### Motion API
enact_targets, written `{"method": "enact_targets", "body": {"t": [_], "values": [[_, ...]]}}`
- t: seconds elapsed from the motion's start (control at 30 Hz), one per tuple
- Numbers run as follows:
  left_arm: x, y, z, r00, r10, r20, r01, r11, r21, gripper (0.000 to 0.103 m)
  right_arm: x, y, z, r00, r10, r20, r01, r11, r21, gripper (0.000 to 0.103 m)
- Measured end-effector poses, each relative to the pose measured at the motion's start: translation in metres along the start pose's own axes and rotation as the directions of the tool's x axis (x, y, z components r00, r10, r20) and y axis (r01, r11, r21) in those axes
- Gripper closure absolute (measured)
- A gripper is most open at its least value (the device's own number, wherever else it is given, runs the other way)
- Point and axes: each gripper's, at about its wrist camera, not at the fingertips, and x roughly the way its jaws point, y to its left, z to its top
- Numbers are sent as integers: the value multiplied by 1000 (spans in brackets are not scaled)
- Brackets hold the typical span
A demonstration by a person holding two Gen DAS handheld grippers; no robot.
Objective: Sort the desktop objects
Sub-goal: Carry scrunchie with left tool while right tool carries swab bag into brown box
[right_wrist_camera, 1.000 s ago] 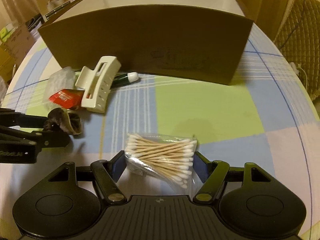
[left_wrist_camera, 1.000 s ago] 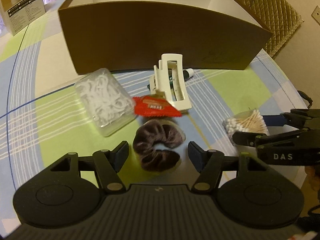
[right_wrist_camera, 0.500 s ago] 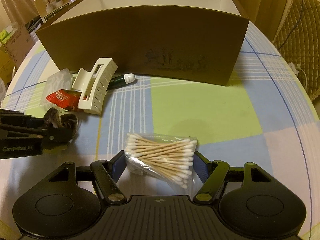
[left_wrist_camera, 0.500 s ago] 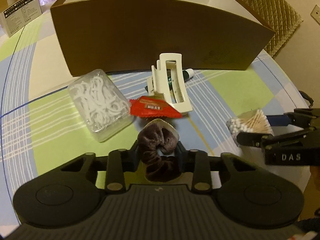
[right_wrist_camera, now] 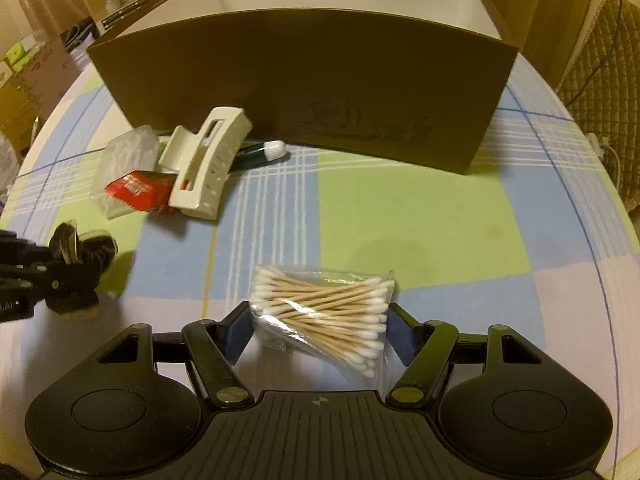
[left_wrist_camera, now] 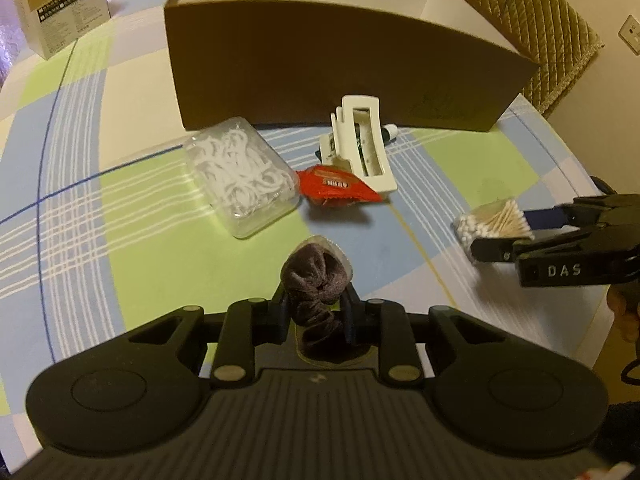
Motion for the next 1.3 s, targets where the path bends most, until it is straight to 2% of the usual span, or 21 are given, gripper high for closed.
{"method": "enact_targets", "body": {"t": [0.27,0.6,0.7,1.0,1.3], "values": [[-21,0,12,998,-2,60,2,1000,5,82,-18,9,9,999,46,14,-46,999,-14,36],[-41,-10,34,988,-36,150,33,999,19,82,-61,16,39,986,96,136,-92,995,-39,36],[-47,-12,47,982,-53,184,52,999,12,82,-68,17,52,980,109,167,-103,994,-45,36],[-55,-10,99,959,-30,281,22,999,31,82,-74,14,100,962,103,253,-94,994,-49,36],[-49,2,145,950,2,311,-15,999,38,82,-66,14,139,954,98,283,-82,994,-68,36]]}}
